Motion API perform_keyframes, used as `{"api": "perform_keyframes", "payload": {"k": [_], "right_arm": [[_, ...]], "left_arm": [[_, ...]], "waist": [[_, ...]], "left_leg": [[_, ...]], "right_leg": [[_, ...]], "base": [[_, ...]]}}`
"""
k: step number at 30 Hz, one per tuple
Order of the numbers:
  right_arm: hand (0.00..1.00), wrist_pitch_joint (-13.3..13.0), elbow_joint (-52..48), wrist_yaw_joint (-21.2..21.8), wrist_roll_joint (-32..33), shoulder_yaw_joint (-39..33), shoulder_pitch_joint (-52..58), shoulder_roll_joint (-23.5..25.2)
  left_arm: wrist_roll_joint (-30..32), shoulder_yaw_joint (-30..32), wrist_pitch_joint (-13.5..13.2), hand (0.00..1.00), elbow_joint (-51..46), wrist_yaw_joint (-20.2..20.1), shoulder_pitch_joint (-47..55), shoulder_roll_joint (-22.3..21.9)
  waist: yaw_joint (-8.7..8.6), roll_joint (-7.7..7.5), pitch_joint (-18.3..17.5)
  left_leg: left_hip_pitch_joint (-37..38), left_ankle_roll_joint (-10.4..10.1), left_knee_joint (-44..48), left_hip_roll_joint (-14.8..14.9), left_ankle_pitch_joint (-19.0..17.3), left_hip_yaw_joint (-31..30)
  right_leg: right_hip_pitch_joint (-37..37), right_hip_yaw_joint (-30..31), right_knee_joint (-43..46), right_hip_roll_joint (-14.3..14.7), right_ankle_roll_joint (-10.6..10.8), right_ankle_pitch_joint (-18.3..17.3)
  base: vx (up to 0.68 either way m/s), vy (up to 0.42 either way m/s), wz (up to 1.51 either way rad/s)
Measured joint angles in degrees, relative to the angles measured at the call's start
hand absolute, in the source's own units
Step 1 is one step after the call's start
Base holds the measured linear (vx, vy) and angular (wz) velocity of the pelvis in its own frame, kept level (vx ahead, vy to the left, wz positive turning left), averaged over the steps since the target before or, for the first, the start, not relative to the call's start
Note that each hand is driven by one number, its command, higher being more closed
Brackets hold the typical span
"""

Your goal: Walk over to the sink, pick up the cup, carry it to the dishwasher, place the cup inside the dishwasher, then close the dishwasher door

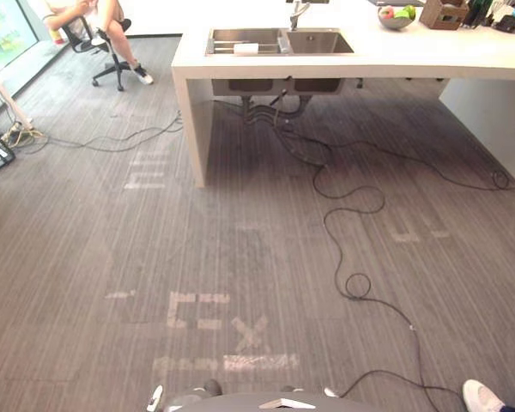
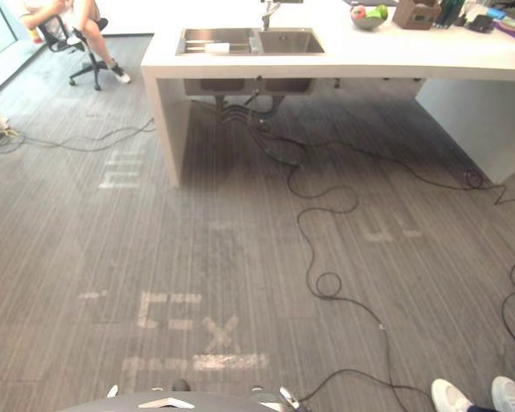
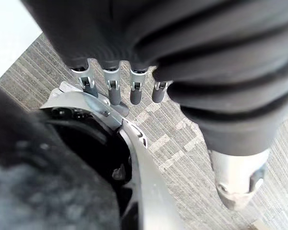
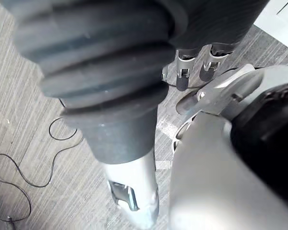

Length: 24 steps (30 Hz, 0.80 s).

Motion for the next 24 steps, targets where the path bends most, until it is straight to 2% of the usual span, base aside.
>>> {"api": "perform_keyframes", "payload": {"k": [4, 7, 10, 12, 15, 16, 17, 18, 19, 20, 21, 22, 23, 24], "right_arm": [[0.0, 0.1, -0.2, 1.3, 0.0, -0.6, 0.0, 0.1], [0.0, 1.7, -0.2, 1.0, 0.0, -2.8, 0.0, 0.3], [0.0, 3.8, -0.3, 0.1, 1.2, -5.2, 0.6, 1.2], [0.0, 3.8, -0.3, -0.3, 2.5, -6.0, 1.3, 1.6], [0.0, 3.1, -0.9, -0.2, 3.5, -6.2, 1.5, 2.0], [0.0, 2.7, -1.4, -0.1, 3.5, -6.1, 1.5, 2.2], [0.0, 2.4, -2.6, 0.1, 3.6, -5.3, 1.3, 2.3], [0.0, 2.3, -2.6, 0.3, 4.3, -4.8, 1.2, 2.1], [0.0, 2.3, -2.5, 0.4, 4.8, -4.8, 1.1, 1.9], [0.0, 2.3, -2.5, 0.6, 6.1, -4.7, 0.0, 1.7], [0.0, 2.1, -2.5, 0.8, 7.8, -4.1, -0.9, 1.6], [0.0, 2.0, -2.4, 0.9, 8.7, -3.7, -1.4, 1.7], [0.0, 1.6, -2.4, 1.2, 10.2, -3.1, -1.7, 2.1], [0.0, 1.2, -2.3, 1.3, 10.2, -2.3, -1.7, 2.4]], "left_arm": [[0.0, 2.4, 1.6, 0.0, -1.0, 2.2, -0.3, -0.9], [0.5, 4.6, 3.3, 0.0, -1.0, 2.9, -0.3, -1.5], [5.8, 6.8, 5.5, 0.0, -0.9, 1.9, -0.7, -1.7], [8.0, 7.2, 5.9, 0.0, -0.9, 1.1, -0.8, -1.7], [7.8, 7.1, 7.3, 0.0, -0.8, 0.4, -0.8, -1.6], [7.8, 7.0, 7.8, 0.0, -0.8, 0.2, -0.9, -1.4], [7.7, 6.2, 8.2, 0.0, -0.8, 0.0, -1.1, -0.9], [7.3, 5.8, 8.2, 0.0, -0.9, 0.0, -1.5, -0.5], [6.7, 5.5, 8.0, 0.0, -1.0, 0.3, -1.8, -0.1], [4.6, 5.4, 7.2, 0.0, -0.7, 3.0, -2.3, 0.0], [3.3, 5.4, 6.0, 0.0, -0.8, 5.1, -2.7, 0.1], [3.2, 5.4, 5.0, 0.0, -0.8, 6.0, -3.2, 0.3], [3.2, 5.3, 2.9, 0.0, -0.9, 7.1, -4.3, 0.5], [3.2, 5.2, 0.6, 0.0, -1.0, 7.0, -5.1, 0.6]], "waist": [[0.33, 0.05, 1.0], [0.45, -0.16, 1.2], [0.32, -0.17, 1.3], [0.19, -0.15, 1.3], [-0.34, -0.22, 1.3], [-0.34, -0.39, 1.3], [-0.22, -0.9, 1.3], [-0.21, -1.39, 1.5], [-0.41, -1.67, 1.7], [-0.24, -1.75, 2.4], [-0.4, -2.0, 3.4], [-0.65, -2.36, 4.1], [-0.84, -1.97, 5.3], [-0.8, -2.51, 5.8]], "left_leg": [[0.5, 0.0, 0.0, 0.0, 0.0, -0.4], [0.3, 0.0, -0.4, 0.0, 0.0, -0.3], [0.3, 0.0, -0.4, -0.1, -0.2, -0.3], [0.1, 0.1, -0.5, -0.3, -0.3, -0.2], [-0.2, 1.1, -0.5, -1.1, -0.9, 0.0], [-0.4, 1.4, -0.5, -1.7, -1.1, 0.3], [-0.4, 2.3, -0.4, -2.8, -1.7, 1.4], [-0.4, 2.8, -0.4, -3.7, -2.1, 1.5], [-0.3, 3.2, -0.4, -4.1, -2.4, 1.6], [0.0, 3.8, -0.4, -4.5, -3.0, 2.2], [0.9, 4.2, 0.1, -4.4, -3.6, 2.7], [1.4, 4.3, 1.1, -4.0, -4.6, 2.7], [1.8, 4.3, 3.9, -3.0, -6.7, 2.7], [2.2, 4.5, 5.5, -1.9, -7.7, 2.7]], "right_leg": [[0.0, 0.1, 0.8, 0.0, 0.0, -0.5], [-1.5, 0.3, 3.3, -0.3, -0.1, -1.6], [-1.8, 0.1, 4.0, -0.6, 0.0, -2.8], [-1.9, 0.0, 4.6, -0.9, 0.2, -3.1], [-4.0, -0.2, 8.5, -2.4, 1.2, -5.3], [-5.4, -0.3, 10.8, -3.4, 1.7, -6.4], [-7.9, -0.3, 15.4, -5.6, 2.9, -8.6], [-9.4, -0.3, 18.6, -7.3, 3.9, -9.7], [-10.4, -0.3, 21.2, -8.1, 3.5, -9.8], [-13.9, -0.7, 29.2, -9.8, 2.0, -9.7], [-17.6, -1.9, 37.8, -11.7, -0.4, -7.8], [-19.1, -2.2, 41.4, -12.6, -1.2, -6.7], [-20.5, -2.2, 45.7, -13.2, -0.9, -7.5], [-21.7, -2.9, 47.3, -12.7, 0.2, -10.1]], "base": [[-0.03, -0.015, 0.02], [-0.06, 0.017, -0.01], [-0.06, 0.032, 0.03], [-0.05, 0.047, 0.03], [0.0, 0.072, 0.0], [0.08, 0.112, 0.0], [0.11, 0.11, -0.02], [0.15, 0.118, -0.04], [0.1, 0.05, -0.17], [0.11, 0.098, -0.26], [0.1, 0.078, -0.26], [0.16, 0.065, -0.13], [0.19, -0.002, -0.04], [0.2, -0.016, -0.03]]}}
